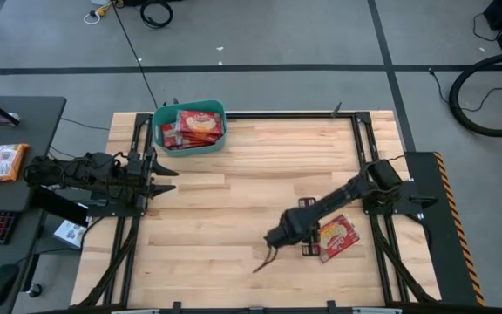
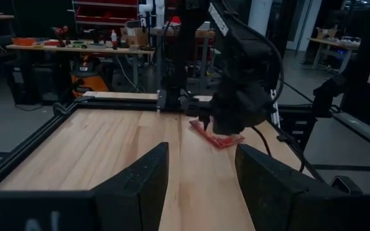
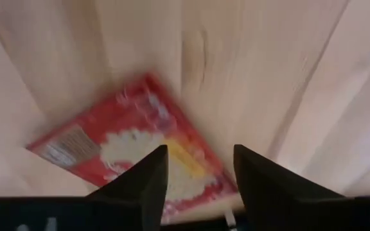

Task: Sort popcorn bags into baskets
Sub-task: Put the popcorn sachet into the bin

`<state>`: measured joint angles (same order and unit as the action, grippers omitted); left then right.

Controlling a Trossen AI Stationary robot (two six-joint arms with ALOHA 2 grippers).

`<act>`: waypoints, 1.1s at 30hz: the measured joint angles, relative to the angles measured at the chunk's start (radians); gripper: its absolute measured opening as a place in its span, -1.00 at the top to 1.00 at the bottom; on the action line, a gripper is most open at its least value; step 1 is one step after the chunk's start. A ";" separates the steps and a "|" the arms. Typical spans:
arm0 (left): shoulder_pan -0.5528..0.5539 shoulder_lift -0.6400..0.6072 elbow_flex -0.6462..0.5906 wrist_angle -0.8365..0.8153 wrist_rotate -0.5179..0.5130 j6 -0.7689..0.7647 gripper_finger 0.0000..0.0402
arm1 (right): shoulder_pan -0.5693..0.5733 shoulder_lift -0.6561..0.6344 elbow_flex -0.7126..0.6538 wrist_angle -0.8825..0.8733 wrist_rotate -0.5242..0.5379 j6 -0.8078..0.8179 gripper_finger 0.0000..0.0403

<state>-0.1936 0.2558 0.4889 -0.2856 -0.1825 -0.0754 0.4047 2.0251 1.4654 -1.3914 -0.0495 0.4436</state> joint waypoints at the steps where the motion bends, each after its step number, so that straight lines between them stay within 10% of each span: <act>1: 0.000 0.000 0.000 0.000 0.000 0.000 0.09 | 0.016 0.000 -0.009 -0.010 -0.001 0.016 0.09; 15: 0.000 0.000 0.000 -0.005 0.000 0.007 0.09 | 0.339 -0.148 -0.240 0.104 -0.008 0.340 0.00; 33: 0.000 0.000 0.000 -0.030 0.000 0.008 0.09 | 0.525 -0.145 -0.354 0.310 0.196 0.298 0.03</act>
<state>-0.1936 0.2562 0.4889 -0.3154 -0.1827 -0.0673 0.9298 1.8797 1.1114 -1.0811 0.1463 0.7415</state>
